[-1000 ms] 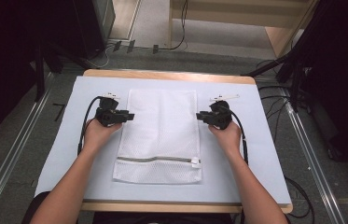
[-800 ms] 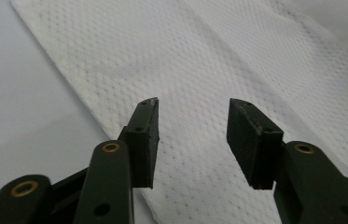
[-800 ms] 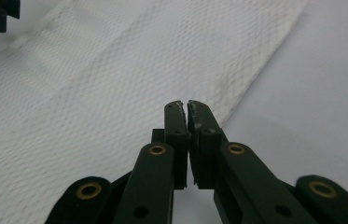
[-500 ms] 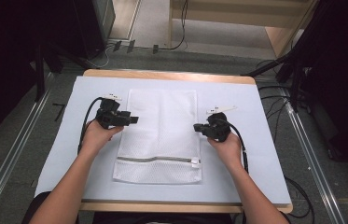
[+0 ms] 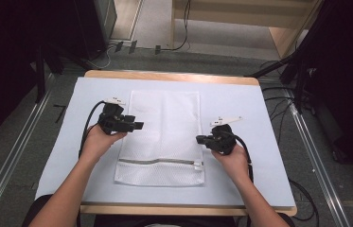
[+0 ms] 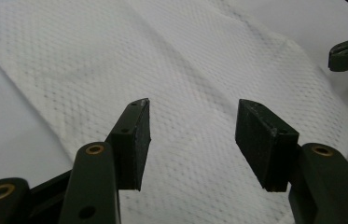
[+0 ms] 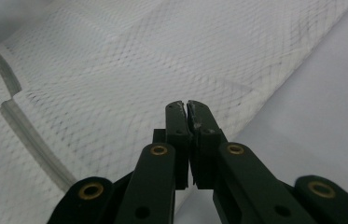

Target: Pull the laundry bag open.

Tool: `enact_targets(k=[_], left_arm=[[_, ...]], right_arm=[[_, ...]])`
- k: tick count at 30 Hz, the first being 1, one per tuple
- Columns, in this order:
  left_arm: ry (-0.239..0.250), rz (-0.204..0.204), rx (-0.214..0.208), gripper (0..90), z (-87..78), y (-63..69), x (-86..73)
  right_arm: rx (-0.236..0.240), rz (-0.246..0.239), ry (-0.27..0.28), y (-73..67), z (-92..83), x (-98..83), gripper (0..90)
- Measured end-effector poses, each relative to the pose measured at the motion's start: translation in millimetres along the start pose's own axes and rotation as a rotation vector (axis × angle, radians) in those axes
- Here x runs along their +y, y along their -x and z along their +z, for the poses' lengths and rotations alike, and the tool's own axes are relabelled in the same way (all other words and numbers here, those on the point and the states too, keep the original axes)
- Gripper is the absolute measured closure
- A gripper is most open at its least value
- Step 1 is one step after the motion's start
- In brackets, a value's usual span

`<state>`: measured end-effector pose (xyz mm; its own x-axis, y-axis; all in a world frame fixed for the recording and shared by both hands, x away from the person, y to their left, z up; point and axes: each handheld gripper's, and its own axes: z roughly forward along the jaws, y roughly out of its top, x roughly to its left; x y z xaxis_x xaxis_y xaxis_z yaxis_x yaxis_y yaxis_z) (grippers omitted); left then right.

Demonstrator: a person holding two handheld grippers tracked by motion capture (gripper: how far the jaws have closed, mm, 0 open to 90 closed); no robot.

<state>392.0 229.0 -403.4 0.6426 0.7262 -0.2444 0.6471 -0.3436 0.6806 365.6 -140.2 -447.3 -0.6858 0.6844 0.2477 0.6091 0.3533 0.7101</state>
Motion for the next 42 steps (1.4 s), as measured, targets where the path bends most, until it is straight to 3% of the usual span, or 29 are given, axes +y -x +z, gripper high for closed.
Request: enact_targets(k=[8,11,16,19,24,27,35,39,42], left_arm=[[-0.01,0.056,-0.031,46.1,2.2,27.2,-2.9],[-0.012,0.059,-0.041,46.5,6.9,31.9,-1.6],[-0.026,0.09,-0.062,47.8,13.6,39.7,2.7],[-0.005,0.092,-0.075,48.5,17.0,42.4,5.7],[-0.025,0.112,-0.095,48.9,24.5,47.4,9.7],[-0.029,0.135,-0.114,63.2,28.8,52.9,10.9],[-0.037,0.137,-0.154,69.0,37.6,59.3,14.9],[-0.06,0.141,-0.198,81.2,42.7,64.5,16.0],[-0.067,0.153,-0.208,81.2,46.9,68.4,15.9]], right_arm=[[0.027,-0.017,-0.019,-7.5,-9.7,-18.8,89.4],[0.03,-0.031,-0.015,-7.7,-12.4,-21.1,89.5],[0.032,-0.013,-0.031,-6.7,-14.9,-25.8,90.0],[0.032,-0.003,-0.039,-8.2,-16.9,-28.5,90.0],[0.029,0.015,-0.064,-9.5,-14.9,-34.0,90.0],[0.025,0.019,-0.075,-10.1,-13.6,-35.5,90.0],[0.023,0.021,-0.089,-13.3,-11.7,-40.5,90.0],[0.026,0.03,-0.1,-13.3,-10.8,-42.9,90.0],[0.03,0.032,-0.102,-14.3,-11.7,-44.4,90.0]])
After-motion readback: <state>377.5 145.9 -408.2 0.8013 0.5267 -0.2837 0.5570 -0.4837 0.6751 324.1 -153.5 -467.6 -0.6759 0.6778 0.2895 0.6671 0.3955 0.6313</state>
